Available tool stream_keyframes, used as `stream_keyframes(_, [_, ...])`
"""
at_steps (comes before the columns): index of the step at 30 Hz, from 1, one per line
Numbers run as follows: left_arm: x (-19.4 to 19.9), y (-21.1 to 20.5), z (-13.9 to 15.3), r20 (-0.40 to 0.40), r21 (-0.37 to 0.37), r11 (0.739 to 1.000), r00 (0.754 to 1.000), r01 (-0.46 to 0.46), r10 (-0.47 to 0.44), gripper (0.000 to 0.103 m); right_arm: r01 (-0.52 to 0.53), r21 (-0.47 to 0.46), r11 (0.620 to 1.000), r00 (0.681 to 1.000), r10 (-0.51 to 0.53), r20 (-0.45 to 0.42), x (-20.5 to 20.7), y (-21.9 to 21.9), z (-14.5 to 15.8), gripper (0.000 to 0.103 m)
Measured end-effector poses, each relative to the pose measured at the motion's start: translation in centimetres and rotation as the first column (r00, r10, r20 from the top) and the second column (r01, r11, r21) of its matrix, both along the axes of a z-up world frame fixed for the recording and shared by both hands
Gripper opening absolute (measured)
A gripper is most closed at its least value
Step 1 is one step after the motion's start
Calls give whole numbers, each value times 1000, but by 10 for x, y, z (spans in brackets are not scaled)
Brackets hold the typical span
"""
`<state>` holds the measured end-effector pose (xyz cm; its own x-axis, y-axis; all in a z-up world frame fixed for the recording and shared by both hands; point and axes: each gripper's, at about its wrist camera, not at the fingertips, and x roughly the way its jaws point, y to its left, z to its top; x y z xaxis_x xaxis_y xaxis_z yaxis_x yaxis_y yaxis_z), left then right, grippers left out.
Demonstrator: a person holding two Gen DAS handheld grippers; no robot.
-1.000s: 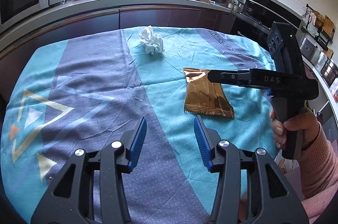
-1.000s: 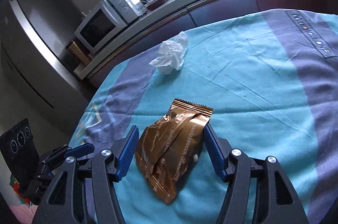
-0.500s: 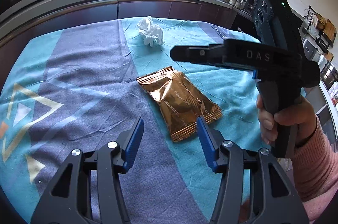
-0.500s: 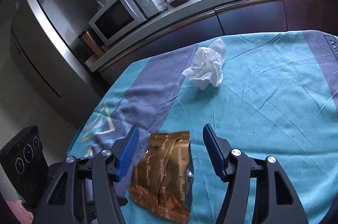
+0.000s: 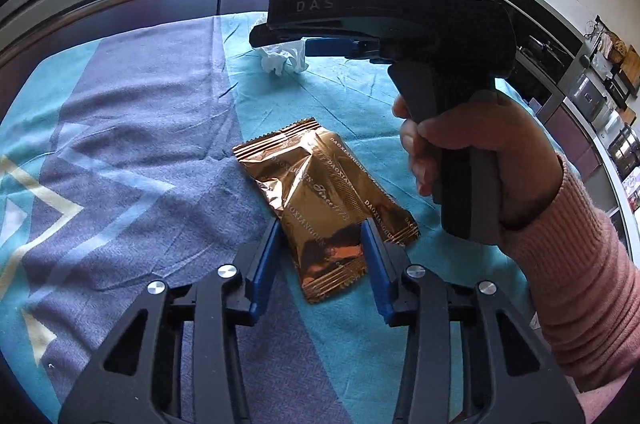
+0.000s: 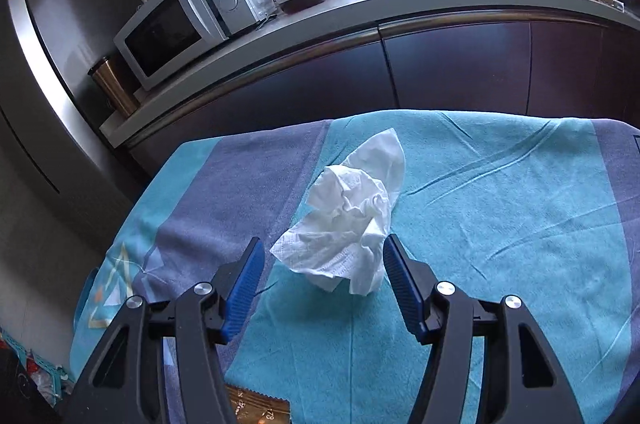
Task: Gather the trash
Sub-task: 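Grasp the gold snack wrapper with the left tool while the right tool grasps the white tissue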
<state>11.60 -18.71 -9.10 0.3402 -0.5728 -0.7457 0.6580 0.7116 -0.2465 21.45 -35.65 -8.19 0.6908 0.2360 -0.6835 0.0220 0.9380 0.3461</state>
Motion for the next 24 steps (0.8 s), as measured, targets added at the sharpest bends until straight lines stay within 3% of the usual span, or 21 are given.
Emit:
stream_keyframes(5, [1,-1,-1,20,16,1000,1000,-9,8,17,-11,-2,1000,1000,11,-12,-1,-1,-4,17])
stream_keyframes(8, [2,2,0,14,1,1000,1000,-18,18,11,-14,7,1000,1000,14,-5,-2,-4,-3,7])
stream_keyframes(24, [-15,40,20,81,-50,997,995,-61,65,5,-90,46,995,986,83,147,-64,2,43,3])
